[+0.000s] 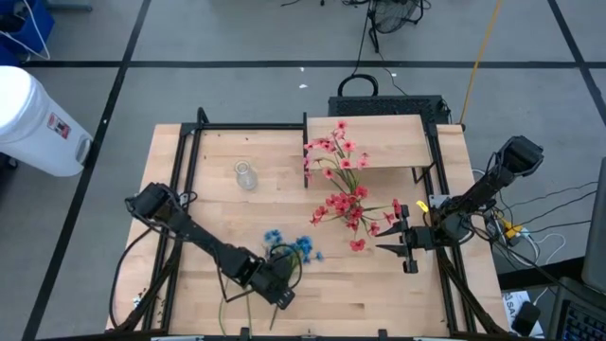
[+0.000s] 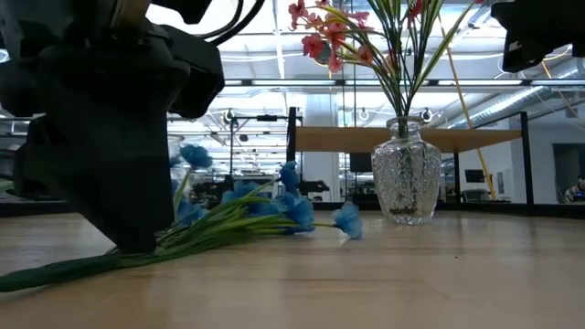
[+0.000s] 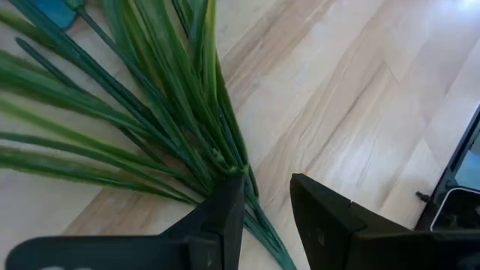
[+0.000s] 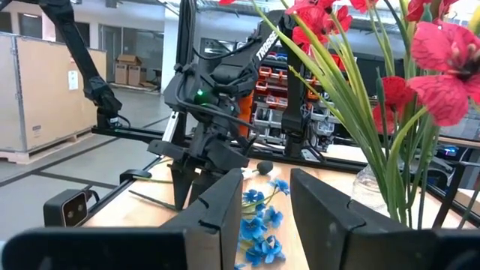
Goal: Pick and place flowers into a vace then onto a shelf
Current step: Put the blue flowers into the left transparent vase
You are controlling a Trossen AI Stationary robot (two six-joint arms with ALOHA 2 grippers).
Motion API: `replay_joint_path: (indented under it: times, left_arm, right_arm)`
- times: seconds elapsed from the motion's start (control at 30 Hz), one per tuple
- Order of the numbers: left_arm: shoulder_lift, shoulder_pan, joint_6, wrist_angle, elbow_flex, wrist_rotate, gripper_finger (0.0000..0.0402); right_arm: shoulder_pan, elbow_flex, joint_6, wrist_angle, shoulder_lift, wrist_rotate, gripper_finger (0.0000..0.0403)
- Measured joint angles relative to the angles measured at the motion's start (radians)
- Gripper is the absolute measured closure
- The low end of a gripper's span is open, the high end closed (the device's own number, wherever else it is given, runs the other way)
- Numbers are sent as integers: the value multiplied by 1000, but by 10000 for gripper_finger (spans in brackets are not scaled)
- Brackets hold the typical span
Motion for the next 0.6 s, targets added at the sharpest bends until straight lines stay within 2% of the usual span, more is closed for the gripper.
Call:
replay_joint_path:
  times: [0.27, 0.5, 0.6]
  left_arm:
    - [-65, -14, 27, 88, -5, 20, 282]
    - [-74, -36, -50, 45, -5, 28, 282]
    - [-73, -47, -53, 40, -5, -8, 282]
  right_arm:
    - [0, 0, 0, 0, 0, 1, 298]
    - [0, 0, 8, -7, 0, 1, 298]
    - [0, 0, 8, -7, 0, 1, 298]
